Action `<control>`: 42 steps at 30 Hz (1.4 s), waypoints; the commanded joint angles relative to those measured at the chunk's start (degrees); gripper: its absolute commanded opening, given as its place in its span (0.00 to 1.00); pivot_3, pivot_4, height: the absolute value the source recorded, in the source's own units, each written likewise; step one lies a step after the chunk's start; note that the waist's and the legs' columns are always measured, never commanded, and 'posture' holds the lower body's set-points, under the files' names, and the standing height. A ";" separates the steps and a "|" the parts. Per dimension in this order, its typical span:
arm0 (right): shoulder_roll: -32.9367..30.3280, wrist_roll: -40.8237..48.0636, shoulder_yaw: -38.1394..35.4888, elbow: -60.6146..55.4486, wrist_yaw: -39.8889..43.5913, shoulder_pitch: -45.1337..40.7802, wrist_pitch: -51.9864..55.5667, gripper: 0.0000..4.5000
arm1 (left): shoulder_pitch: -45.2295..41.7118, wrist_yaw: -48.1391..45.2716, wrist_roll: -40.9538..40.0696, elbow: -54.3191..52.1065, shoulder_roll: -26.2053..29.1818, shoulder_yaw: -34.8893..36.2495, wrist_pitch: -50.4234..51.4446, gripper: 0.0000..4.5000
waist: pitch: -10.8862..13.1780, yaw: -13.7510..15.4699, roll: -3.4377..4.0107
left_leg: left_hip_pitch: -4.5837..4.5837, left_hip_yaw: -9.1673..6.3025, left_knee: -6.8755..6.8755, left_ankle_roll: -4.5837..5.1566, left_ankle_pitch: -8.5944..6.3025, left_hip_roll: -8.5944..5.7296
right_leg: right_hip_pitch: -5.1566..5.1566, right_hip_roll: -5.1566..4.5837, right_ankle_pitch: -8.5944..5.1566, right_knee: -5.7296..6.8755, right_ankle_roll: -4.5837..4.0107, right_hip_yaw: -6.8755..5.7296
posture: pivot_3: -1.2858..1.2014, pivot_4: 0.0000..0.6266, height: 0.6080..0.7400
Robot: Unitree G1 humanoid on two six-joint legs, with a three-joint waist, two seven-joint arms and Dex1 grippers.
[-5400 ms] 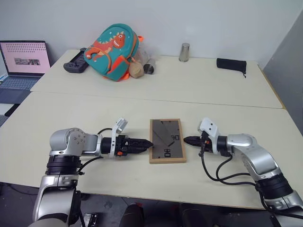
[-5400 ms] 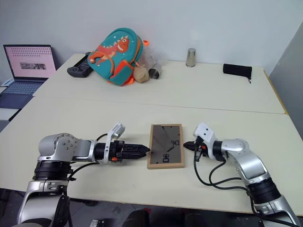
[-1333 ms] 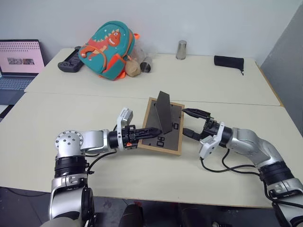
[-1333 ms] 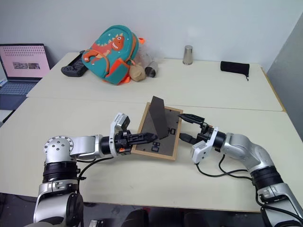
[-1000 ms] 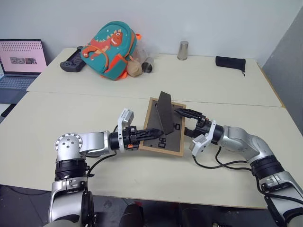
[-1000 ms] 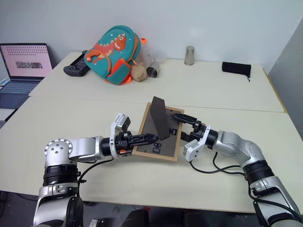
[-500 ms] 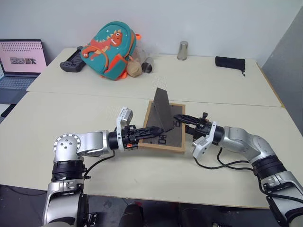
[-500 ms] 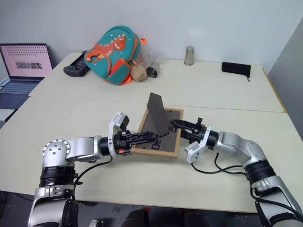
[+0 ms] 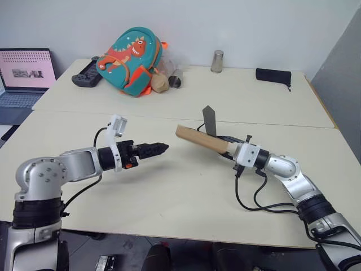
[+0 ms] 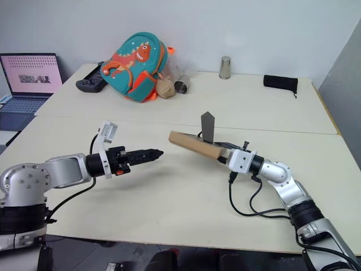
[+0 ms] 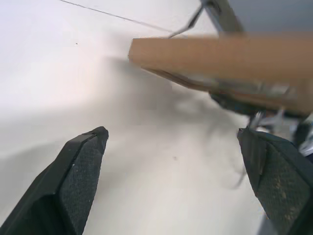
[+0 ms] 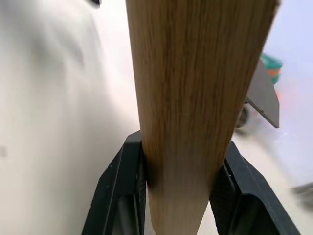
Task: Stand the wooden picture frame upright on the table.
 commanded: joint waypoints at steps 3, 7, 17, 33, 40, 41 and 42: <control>1.75 19.86 -8.19 -6.78 7.83 -6.08 30.50 0.29 | 3.93 -2.14 13.50 -10.37 1.07 -3.17 -11.58 1.00 | 0.01 0.30 0.01 | -0.01 0.00 -0.01 0.19 -0.11 -0.02 | 0.00 -0.01 0.00 -0.02 0.00 -0.01 | 0.52 0.24 1.00; 3.83 28.18 -12.08 -5.25 10.22 -9.76 46.71 0.29 | 5.62 -1.91 20.67 -10.51 -0.60 -4.60 -17.51 1.00 | 0.01 0.48 0.01 | -0.03 0.01 -0.05 0.22 -0.12 -0.01 | -0.02 0.00 0.00 -0.08 -0.01 -0.02 | 0.52 0.24 1.00; 6.72 25.69 -13.85 9.96 17.04 -14.16 54.50 0.29 | 7.32 -3.73 27.13 -9.68 -2.97 -5.46 -21.01 1.00 | 0.01 0.30 0.01 | -0.16 0.12 -0.08 0.27 -0.15 -0.04 | -0.21 0.02 -0.01 -0.10 0.00 0.05 | 0.52 0.24 1.00; 3.06 15.79 -12.80 2.19 18.19 -4.16 49.41 0.86 | 5.49 -5.07 32.71 -5.62 -4.76 -6.62 -22.25 1.00 | 0.01 0.34 0.01 | -0.19 0.10 -0.10 0.27 -0.16 -0.03 | -0.24 0.04 -0.01 -0.10 0.00 0.03 | 0.52 0.24 1.00; -4.86 15.39 -19.13 -19.20 11.84 9.55 51.99 1.00 | 4.02 -4.28 35.09 -3.20 -6.85 -5.72 -22.59 1.00 | 0.02 0.48 0.01 | -0.22 0.11 -0.12 0.27 -0.16 -0.03 | -0.26 0.04 -0.01 -0.11 0.01 0.05 | 0.52 0.24 1.00; -5.42 16.66 -20.99 -23.08 10.36 11.42 53.93 1.00 | 3.46 -3.95 35.40 -2.32 -7.21 -5.35 -22.69 1.00 | 0.02 0.35 0.01 | -0.21 0.10 -0.11 0.27 -0.16 -0.02 | -0.26 0.04 -0.02 -0.08 0.01 0.05 | 0.52 0.24 1.00; -5.54 18.96 -23.60 -28.00 8.09 12.97 57.05 1.00 | 2.65 -3.95 35.26 -1.45 -7.64 -4.93 -22.56 1.00 | 0.02 0.28 0.01 | -0.20 0.10 -0.11 0.27 -0.16 0.00 | -0.26 0.07 -0.02 -0.08 0.01 0.04 | 0.52 0.24 1.00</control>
